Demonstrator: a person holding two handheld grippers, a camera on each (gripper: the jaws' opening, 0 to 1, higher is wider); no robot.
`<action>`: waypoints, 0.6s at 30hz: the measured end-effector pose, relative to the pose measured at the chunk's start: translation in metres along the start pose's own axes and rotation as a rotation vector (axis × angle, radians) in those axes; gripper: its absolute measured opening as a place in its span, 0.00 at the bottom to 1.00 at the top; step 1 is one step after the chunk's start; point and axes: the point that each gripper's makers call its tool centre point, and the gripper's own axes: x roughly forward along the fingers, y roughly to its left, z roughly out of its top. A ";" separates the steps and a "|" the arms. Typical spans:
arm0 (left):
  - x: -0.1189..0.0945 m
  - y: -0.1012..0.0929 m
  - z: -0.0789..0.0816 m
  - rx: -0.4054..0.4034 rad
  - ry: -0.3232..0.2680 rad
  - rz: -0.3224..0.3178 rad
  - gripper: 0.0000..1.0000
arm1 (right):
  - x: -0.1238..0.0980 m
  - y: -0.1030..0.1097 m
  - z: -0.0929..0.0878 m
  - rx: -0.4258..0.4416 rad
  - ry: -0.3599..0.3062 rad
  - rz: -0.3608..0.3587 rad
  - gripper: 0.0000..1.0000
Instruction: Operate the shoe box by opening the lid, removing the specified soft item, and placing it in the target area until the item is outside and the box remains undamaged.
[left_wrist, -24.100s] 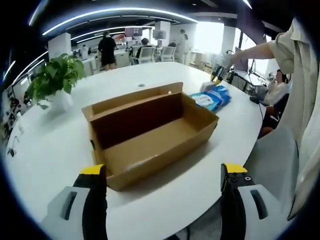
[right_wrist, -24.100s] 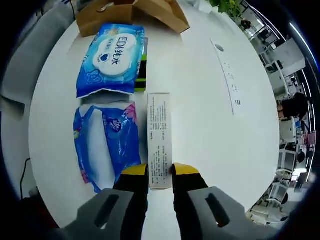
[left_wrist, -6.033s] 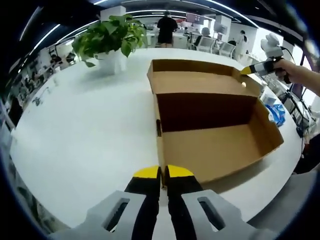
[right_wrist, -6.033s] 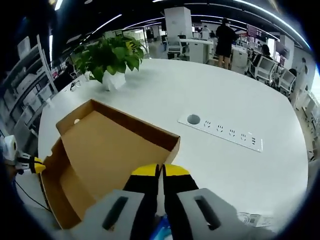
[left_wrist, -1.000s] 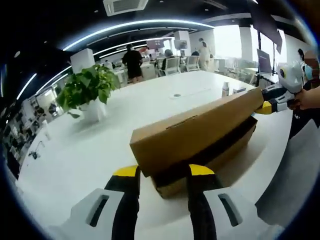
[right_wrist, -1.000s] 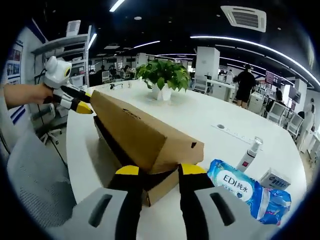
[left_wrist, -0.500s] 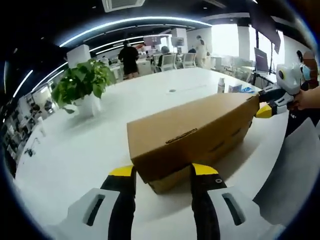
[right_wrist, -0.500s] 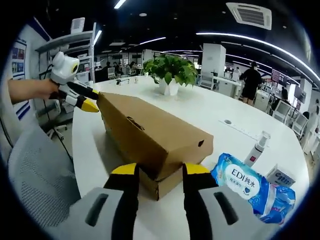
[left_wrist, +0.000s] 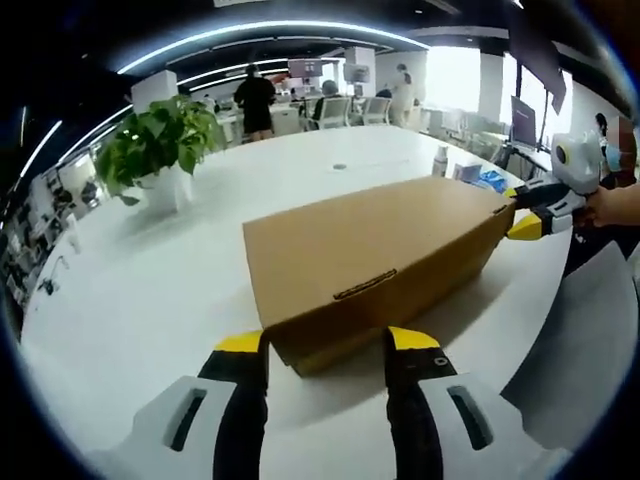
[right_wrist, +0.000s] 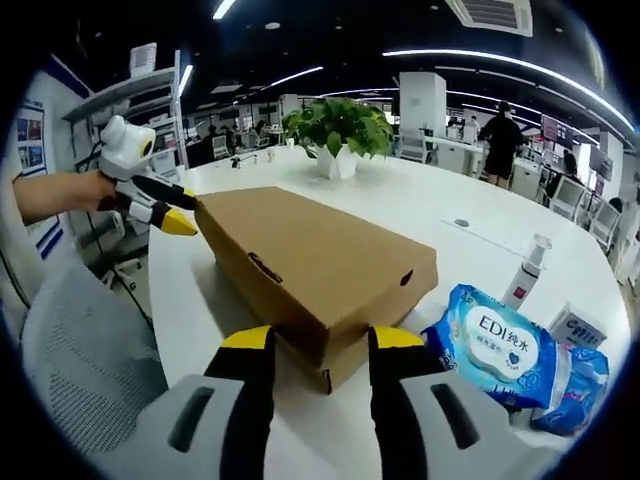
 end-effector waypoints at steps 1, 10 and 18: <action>0.000 0.000 -0.001 -0.002 0.002 -0.002 0.45 | 0.001 0.000 -0.001 0.006 0.002 0.001 0.34; 0.009 0.000 -0.009 -0.042 0.024 -0.016 0.44 | 0.006 0.000 -0.010 0.036 0.034 -0.001 0.34; 0.012 0.002 -0.013 -0.071 0.039 -0.014 0.40 | 0.008 0.000 -0.015 0.039 0.051 -0.004 0.33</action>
